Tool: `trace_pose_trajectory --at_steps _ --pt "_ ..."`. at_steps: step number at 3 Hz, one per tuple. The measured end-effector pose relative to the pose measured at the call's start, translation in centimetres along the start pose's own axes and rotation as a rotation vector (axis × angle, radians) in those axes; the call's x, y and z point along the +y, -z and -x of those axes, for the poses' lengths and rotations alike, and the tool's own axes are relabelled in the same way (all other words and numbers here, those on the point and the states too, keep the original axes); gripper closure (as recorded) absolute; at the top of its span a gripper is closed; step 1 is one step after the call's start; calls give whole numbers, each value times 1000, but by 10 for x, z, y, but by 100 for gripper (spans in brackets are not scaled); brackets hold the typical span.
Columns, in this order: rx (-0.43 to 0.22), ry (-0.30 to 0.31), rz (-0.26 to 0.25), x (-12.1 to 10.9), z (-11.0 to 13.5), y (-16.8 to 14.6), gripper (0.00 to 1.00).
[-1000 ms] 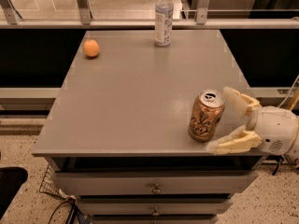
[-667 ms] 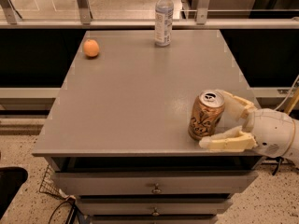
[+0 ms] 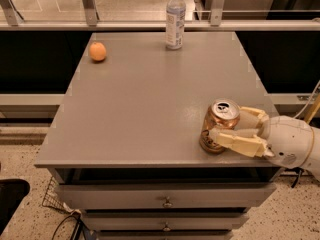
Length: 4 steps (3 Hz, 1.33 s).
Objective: Move orange can near orange
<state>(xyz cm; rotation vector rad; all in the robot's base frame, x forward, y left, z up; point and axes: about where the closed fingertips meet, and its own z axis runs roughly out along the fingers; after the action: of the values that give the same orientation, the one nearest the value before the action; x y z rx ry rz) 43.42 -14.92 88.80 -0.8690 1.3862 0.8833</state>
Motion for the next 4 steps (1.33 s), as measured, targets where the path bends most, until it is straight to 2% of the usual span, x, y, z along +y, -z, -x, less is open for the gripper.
trace_pose_trajectory --at_steps 1,2,3,4 --pt "0 2 4 1 1 -2 86" --pt "1 4 8 2 2 -4 100" --pt "0 -7 25 -3 10 -13 100" --pt "-4 0 64 -25 42 -48 100"
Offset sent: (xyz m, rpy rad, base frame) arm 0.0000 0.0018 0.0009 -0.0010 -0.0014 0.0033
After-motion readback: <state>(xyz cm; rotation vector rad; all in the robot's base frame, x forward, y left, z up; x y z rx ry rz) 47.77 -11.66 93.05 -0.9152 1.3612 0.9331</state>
